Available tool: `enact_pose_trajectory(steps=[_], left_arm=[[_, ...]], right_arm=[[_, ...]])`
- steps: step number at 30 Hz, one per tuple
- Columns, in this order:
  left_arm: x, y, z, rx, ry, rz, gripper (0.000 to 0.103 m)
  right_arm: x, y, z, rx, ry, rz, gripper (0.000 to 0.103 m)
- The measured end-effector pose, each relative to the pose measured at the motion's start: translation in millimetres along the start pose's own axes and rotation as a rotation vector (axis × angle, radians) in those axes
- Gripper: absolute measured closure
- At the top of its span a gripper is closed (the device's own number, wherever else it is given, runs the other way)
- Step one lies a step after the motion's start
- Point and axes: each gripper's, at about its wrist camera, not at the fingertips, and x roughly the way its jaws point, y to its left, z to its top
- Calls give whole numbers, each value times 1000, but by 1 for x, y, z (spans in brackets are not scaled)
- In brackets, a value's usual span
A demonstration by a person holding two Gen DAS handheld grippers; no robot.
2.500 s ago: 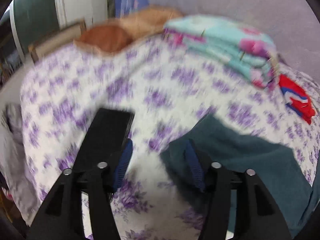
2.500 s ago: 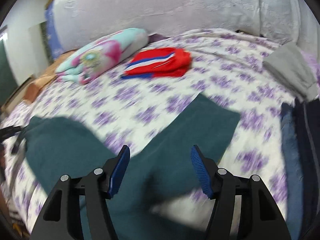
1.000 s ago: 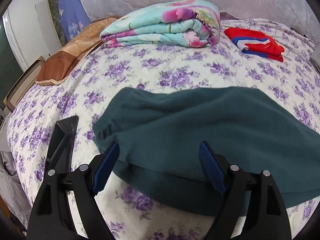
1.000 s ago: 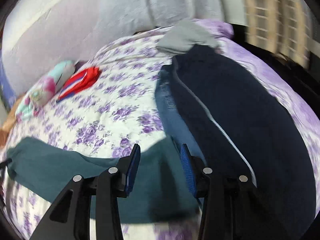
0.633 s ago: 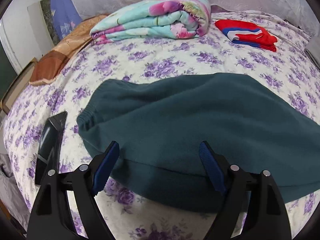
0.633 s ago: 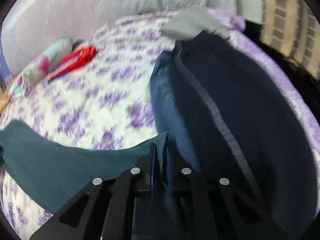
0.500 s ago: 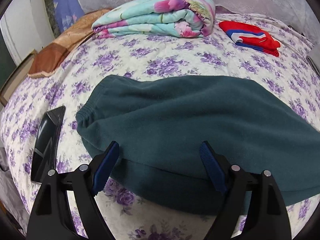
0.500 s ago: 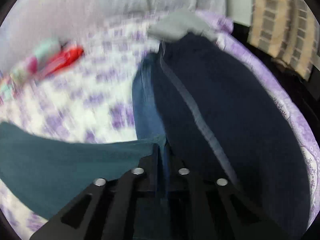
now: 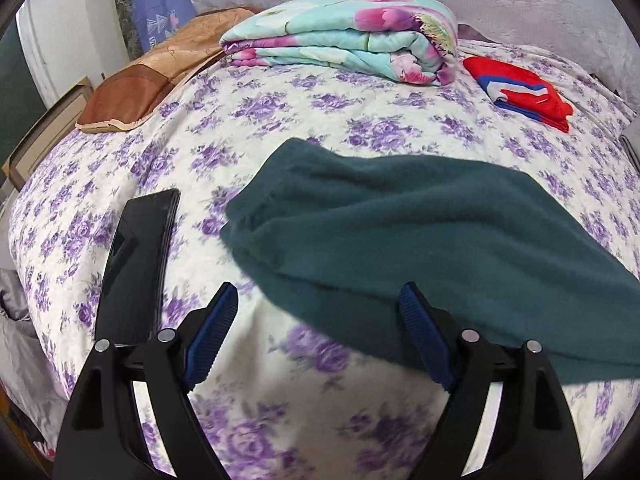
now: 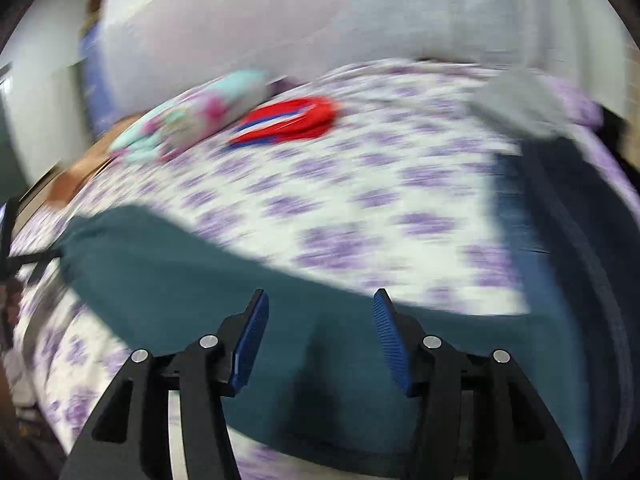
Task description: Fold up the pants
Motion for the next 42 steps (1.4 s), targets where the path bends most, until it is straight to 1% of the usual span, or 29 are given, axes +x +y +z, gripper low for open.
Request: enact_pose_trajectory(steps=[2, 4, 6, 7, 8, 9, 11, 13, 14, 15, 16, 17, 20, 21, 22, 24, 26, 27, 28, 32, 34, 37, 38, 39, 42], left_arm=[[-3, 3, -5, 50, -6, -24, 23], [-3, 6, -10, 87, -12, -16, 23], [-2, 8, -13, 110, -25, -2, 23], [0, 9, -14, 117, -24, -3, 23], [2, 9, -15, 122, -23, -6, 23], [4, 9, -16, 130, -23, -17, 23], [8, 8, -17, 140, -20, -37, 23], [11, 6, -19, 158, -24, -52, 23], [13, 6, -19, 161, -26, -54, 23], [16, 7, -19, 156, -24, -64, 23], [19, 8, -18, 146, -17, -74, 23], [22, 10, -18, 131, -9, -85, 22], [30, 17, -15, 82, 18, -126, 21], [31, 19, -15, 72, 25, -136, 20], [31, 20, -14, 69, 28, -139, 20], [27, 22, -13, 52, 28, -156, 21], [19, 23, -11, 26, 22, -202, 21], [14, 23, -11, 12, 17, -248, 21], [11, 22, -10, 0, 21, -278, 21], [8, 17, -5, -81, 86, -442, 21], [11, 13, -2, -124, 118, -484, 21], [21, 7, 2, -177, 163, -493, 23], [26, 5, 2, -198, 186, -507, 31], [32, 3, 3, -224, 212, -514, 36], [36, 5, 6, -272, 219, -513, 36]], right_arm=[[15, 44, 9, -100, 21, 105, 48], [23, 88, 15, -186, 38, 188, 48], [36, 121, 23, -253, 71, 236, 48], [42, 146, 26, -309, 88, 241, 48], [53, 163, 30, -351, 97, 248, 48], [61, 187, 30, -407, 105, 271, 48], [70, 215, 30, -454, 122, 293, 50], [85, 241, 31, -490, 149, 303, 56], [90, 246, 32, -497, 160, 301, 57], [95, 253, 32, -509, 172, 290, 57], [105, 259, 31, -525, 189, 259, 57], [110, 263, 30, -533, 203, 238, 57], [113, 268, 27, -560, 208, 223, 58], [114, 268, 30, -554, 205, 212, 61], [113, 263, 31, -540, 204, 213, 74], [112, 255, 41, -486, 189, 234, 96], [107, 248, 47, -445, 159, 245, 98], [105, 245, 49, -432, 142, 246, 98], [100, 242, 51, -420, 127, 262, 98], [98, 240, 51, -402, 125, 311, 98], [101, 237, 48, -389, 132, 328, 98], [103, 233, 48, -356, 133, 355, 98], [103, 231, 48, -351, 132, 363, 98], [101, 229, 49, -342, 127, 371, 98], [96, 225, 53, -323, 106, 395, 98]])
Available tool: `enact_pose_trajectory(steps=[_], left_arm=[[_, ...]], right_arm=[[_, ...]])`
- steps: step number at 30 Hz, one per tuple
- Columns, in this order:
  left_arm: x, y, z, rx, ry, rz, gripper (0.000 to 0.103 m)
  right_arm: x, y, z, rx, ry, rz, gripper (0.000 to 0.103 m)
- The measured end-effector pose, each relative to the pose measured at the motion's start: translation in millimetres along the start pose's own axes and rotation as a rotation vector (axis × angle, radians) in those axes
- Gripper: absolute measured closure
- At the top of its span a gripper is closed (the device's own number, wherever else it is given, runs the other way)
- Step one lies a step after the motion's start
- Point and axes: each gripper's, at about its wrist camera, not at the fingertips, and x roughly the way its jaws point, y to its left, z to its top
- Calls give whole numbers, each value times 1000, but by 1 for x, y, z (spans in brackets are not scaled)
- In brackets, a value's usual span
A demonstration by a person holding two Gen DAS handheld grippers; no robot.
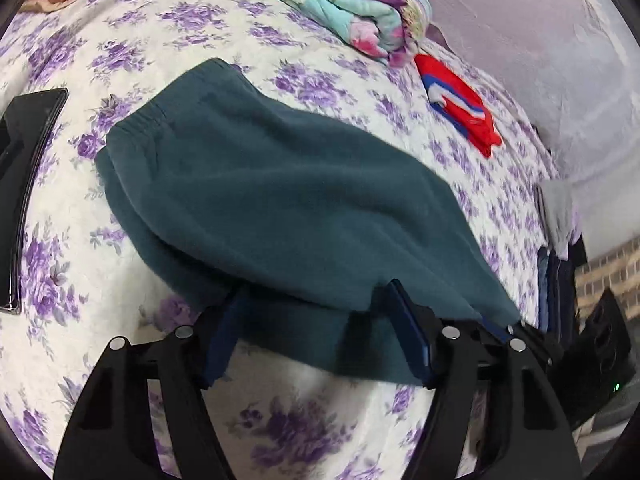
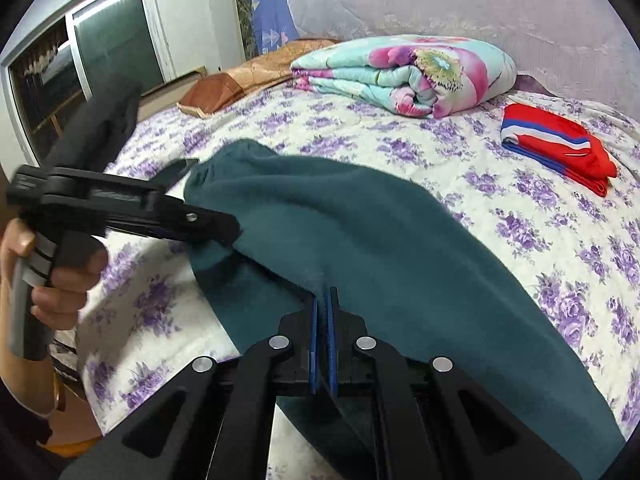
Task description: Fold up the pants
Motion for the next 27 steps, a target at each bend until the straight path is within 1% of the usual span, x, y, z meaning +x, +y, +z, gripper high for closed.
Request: enact_pose_trajectory(steps=[2, 4, 5, 6, 7, 8, 9, 10, 11, 13, 15, 17, 18, 19, 20, 21, 22, 23, 24, 25, 26, 27], left_arm=[[0, 3, 4, -37, 1, -8, 37], [1, 6, 8, -71, 0, 2, 44], [2, 7, 11, -85, -3, 15, 51], [1, 9, 12, -94, -8, 23, 62], [1, 10, 14, -108, -16, 41, 68], [0, 13, 16, -117, -24, 53, 81], [-2, 14, 17, -125, -40, 67, 92], [-8, 16, 17, -134, -73, 84, 97], [-16, 17, 16, -142, -107, 97, 98], [-34, 14, 14, -131, -166, 116, 98], [-44, 13, 12, -107, -192, 144, 98], [-43, 16, 9, -94, -186, 190, 97], [-40, 18, 9, -93, -177, 207, 95], [-32, 24, 9, -92, -161, 263, 94], [-27, 28, 8, -93, -155, 312, 92], [-22, 33, 7, -97, -150, 365, 90], [-21, 38, 6, -100, -151, 386, 90], [-24, 40, 4, -101, -157, 377, 89], [-29, 40, 2, -103, -166, 380, 82], [-38, 38, 1, -99, -198, 408, 76], [-47, 35, 0, -86, -239, 435, 67], [-56, 32, -1, -66, -279, 456, 61]], right_arm=[[-4, -3, 2, 10, -16, 17, 98], [-4, -4, 1, 9, -13, 27, 98], [-3, -3, 1, 4, -10, 27, 98], [-2, -2, -1, -3, -5, 26, 98], [-1, -1, -2, -6, 1, 26, 98], [0, 0, -3, -9, 7, 27, 98], [0, 0, -3, -12, 10, 28, 98], [-1, 2, -3, -17, 13, 30, 98], [-4, 5, -3, -24, 14, 35, 98], [-11, 13, -3, -48, 7, 60, 98], [-12, 20, -4, -60, 28, 87, 98], [-2, 25, -8, -74, 71, 88, 98], [7, 27, -12, -85, 97, 66, 98], [20, 26, -18, -86, 150, 51, 94], [29, 26, -22, -84, 194, 59, 93], [32, 26, -26, -86, 214, 74, 86], [28, 26, -27, -84, 205, 88, 76], [18, 23, -26, -75, 199, 118, 71], [9, 18, -26, -61, 184, 139, 68], [-10, 6, -26, -31, 150, 147, 68], [-28, -8, -28, -2, 115, 131, 68], [-49, -28, -33, 37, 72, 90, 68]])
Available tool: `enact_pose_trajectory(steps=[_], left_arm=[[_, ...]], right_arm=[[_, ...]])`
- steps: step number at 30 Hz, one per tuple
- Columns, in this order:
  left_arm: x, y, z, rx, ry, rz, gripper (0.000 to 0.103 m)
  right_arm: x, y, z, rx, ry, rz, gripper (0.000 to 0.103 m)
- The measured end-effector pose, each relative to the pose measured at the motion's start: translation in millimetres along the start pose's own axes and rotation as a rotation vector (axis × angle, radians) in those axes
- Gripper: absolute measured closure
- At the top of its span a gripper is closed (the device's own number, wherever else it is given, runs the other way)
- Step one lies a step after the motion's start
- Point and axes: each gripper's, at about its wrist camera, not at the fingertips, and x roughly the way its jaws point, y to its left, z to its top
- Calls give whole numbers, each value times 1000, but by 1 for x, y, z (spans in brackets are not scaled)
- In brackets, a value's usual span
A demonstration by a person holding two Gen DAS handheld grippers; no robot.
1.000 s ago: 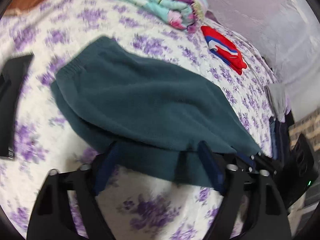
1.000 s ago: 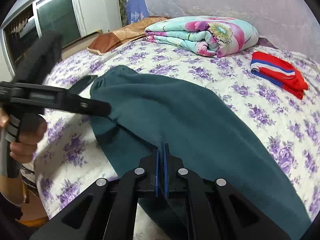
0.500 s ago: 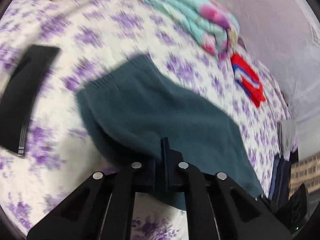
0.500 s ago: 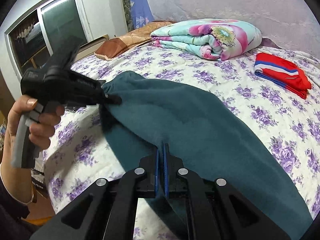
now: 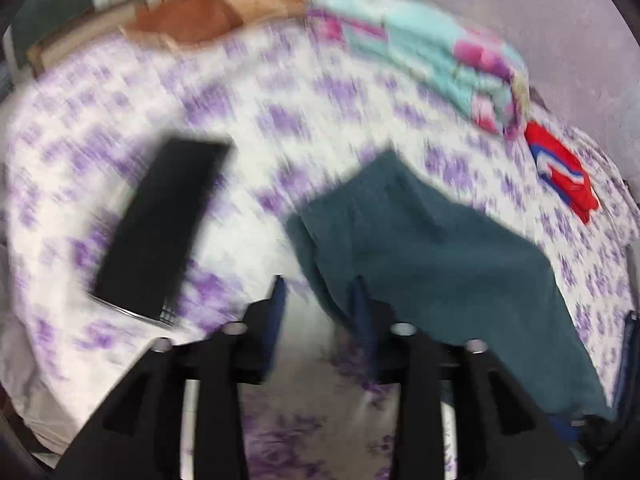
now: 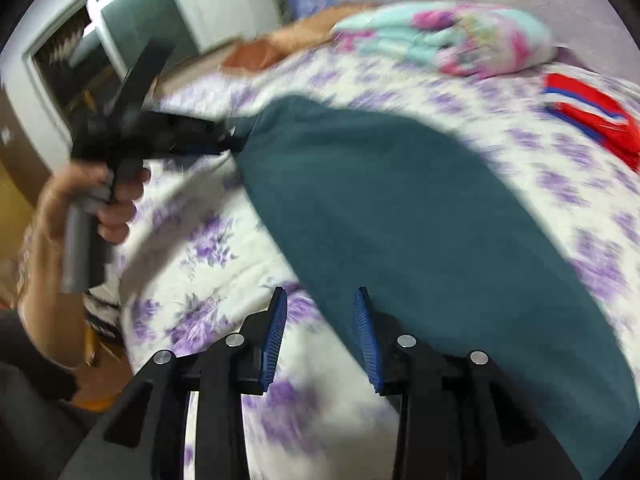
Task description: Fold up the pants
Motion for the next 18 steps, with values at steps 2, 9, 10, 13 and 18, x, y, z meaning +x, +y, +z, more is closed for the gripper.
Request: enact_pose_trajectory(steps=[2, 9, 10, 13, 18], left_arm=[[-21, -4, 2, 43, -90, 11, 50], [-7, -56, -9, 244, -79, -70, 35], [2, -63, -11, 275, -54, -67, 35], [28, -75, -18, 334, 6, 25, 34], [30, -58, -10, 311, -8, 140, 30]], right_arm=[[-41, -41, -20, 112, -68, -130, 68], [-169, -161, -146, 625, -198, -554, 61], [-180, -167, -163, 664, -204, -574, 61], [-176, -171, -195, 702, -113, -570, 63], [-183, -161, -204, 669, -67, -672, 69]])
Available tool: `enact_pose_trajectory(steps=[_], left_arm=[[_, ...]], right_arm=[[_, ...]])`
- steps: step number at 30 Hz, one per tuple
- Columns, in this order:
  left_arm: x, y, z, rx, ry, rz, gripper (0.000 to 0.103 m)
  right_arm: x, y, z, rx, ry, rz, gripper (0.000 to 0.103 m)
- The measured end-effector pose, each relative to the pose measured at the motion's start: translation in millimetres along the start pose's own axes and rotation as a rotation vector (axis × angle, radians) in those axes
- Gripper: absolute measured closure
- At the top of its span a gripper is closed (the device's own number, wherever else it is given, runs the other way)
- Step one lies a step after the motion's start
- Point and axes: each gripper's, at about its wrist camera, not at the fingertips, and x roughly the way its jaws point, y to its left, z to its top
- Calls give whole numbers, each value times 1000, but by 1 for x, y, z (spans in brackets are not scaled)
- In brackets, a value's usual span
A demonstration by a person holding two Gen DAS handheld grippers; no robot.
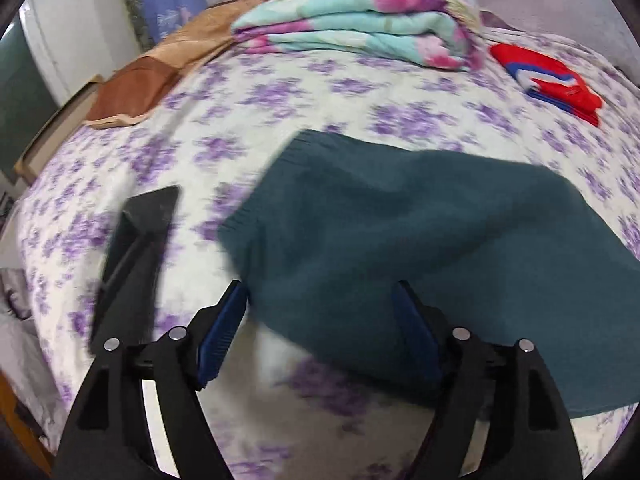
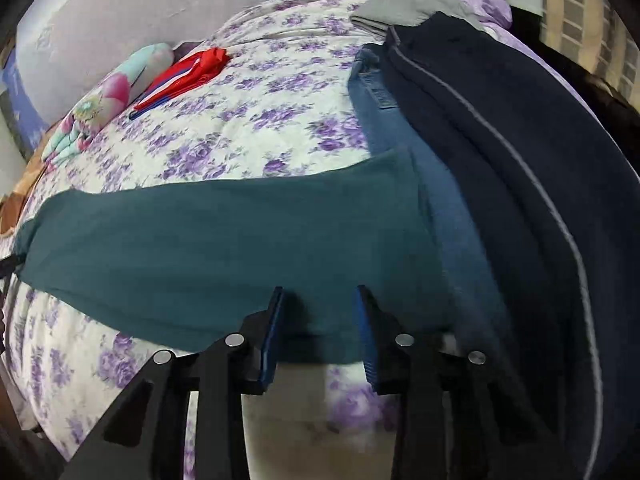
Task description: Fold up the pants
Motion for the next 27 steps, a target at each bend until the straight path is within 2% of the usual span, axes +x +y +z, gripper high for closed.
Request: enact_pose_trajectory(steps=[1, 3, 5, 7, 9, 11, 14, 17, 19, 20, 21, 22, 25, 27], left_arm=[[-7, 5, 2, -14, -12, -1, 31], [-20, 10, 4, -13, -41, -46, 31], [-34, 4, 9, 15, -93, -82, 29], [-41, -12, 14, 50, -141, -95, 24], [-39, -38, 19, 97, -144, -111, 24], [-37, -63, 26, 138, -149, -148, 24], [-30, -99, 42, 207, -178, -170, 24], [-18, -117, 58, 236, -195, -142, 24], [-3, -123, 69, 252, -181, -63, 25], [5, -124, 71, 265, -160, -42, 32], [18, -124, 70, 279, -108, -38, 44], [26, -119, 66, 282, -72, -57, 48], [25, -105, 51, 275, -105, -102, 48], [21, -97, 42, 269, -109, -128, 48]], right_arm=[[-6, 2, 4, -8, -20, 8, 65], [-22, 14, 18, -68, -88, 107, 65], [-29, 43, 37, -136, -157, 213, 60], [-19, 77, 56, -198, -175, 260, 60], [-1, 117, 73, -273, -184, 315, 60], [25, 163, 91, -331, -154, 389, 60], [62, 237, 112, -415, -97, 472, 67], [92, 302, 125, -448, -44, 513, 70], [107, 331, 127, -469, -33, 498, 70], [113, 341, 128, -465, -14, 509, 70], [119, 348, 129, -458, 2, 520, 70], [125, 354, 129, -451, 21, 527, 70], [135, 364, 132, -459, 42, 540, 69], [138, 371, 131, -504, 86, 599, 69]])
